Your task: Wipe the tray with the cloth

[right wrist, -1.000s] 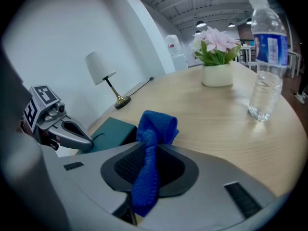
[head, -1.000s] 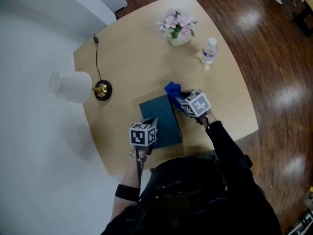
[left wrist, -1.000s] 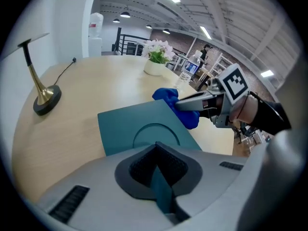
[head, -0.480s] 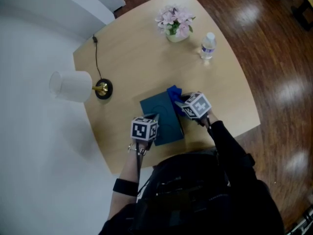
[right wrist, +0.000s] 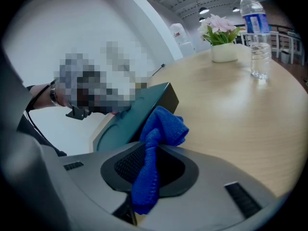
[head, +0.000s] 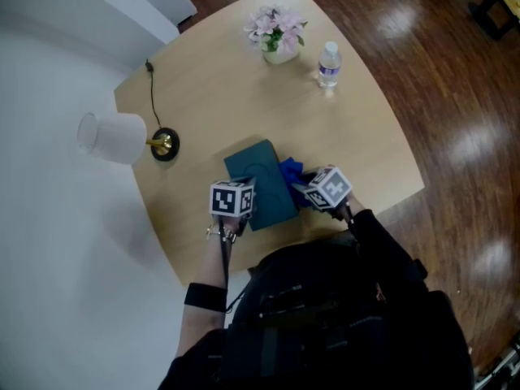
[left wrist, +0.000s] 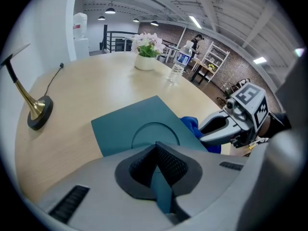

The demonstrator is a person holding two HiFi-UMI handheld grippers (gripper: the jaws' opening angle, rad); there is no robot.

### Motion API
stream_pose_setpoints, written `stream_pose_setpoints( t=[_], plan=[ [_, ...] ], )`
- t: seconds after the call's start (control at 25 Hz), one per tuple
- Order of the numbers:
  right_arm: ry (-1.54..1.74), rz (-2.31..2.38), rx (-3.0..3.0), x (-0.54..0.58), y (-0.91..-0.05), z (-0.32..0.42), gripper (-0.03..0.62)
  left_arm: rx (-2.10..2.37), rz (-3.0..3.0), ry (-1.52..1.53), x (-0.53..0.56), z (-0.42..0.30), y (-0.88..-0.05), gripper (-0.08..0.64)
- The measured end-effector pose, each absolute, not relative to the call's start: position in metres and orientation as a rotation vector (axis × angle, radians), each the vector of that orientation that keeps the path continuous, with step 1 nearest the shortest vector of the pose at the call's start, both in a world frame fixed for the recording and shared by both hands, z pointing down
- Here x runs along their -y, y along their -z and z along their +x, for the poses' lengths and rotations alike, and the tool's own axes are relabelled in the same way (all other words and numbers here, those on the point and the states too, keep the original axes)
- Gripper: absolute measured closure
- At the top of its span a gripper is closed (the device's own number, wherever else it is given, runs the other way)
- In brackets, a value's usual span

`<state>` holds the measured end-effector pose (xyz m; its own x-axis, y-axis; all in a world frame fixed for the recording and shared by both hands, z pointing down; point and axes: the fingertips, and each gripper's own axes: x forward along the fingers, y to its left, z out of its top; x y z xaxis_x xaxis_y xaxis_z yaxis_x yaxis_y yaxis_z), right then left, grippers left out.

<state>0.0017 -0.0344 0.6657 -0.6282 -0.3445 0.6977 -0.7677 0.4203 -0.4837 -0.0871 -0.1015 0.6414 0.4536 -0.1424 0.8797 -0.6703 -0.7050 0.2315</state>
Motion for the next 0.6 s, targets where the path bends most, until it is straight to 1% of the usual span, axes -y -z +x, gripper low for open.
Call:
stream_pose_setpoints(
  t=[0.4, 0.6],
  plan=[
    [-1.181, 0.855, 2.135, -0.042, -0.672, -0.010, 0.509, 0.671, 2.173, -1.232, 0.101, -0.088, -0.641, 0.560],
    [-1.130, 0.847, 2.147, -0.033, -0.664, 0.003, 0.509, 0.673, 2.172, -1.230, 0.100, -0.088, -0.641, 0.560]
  ],
)
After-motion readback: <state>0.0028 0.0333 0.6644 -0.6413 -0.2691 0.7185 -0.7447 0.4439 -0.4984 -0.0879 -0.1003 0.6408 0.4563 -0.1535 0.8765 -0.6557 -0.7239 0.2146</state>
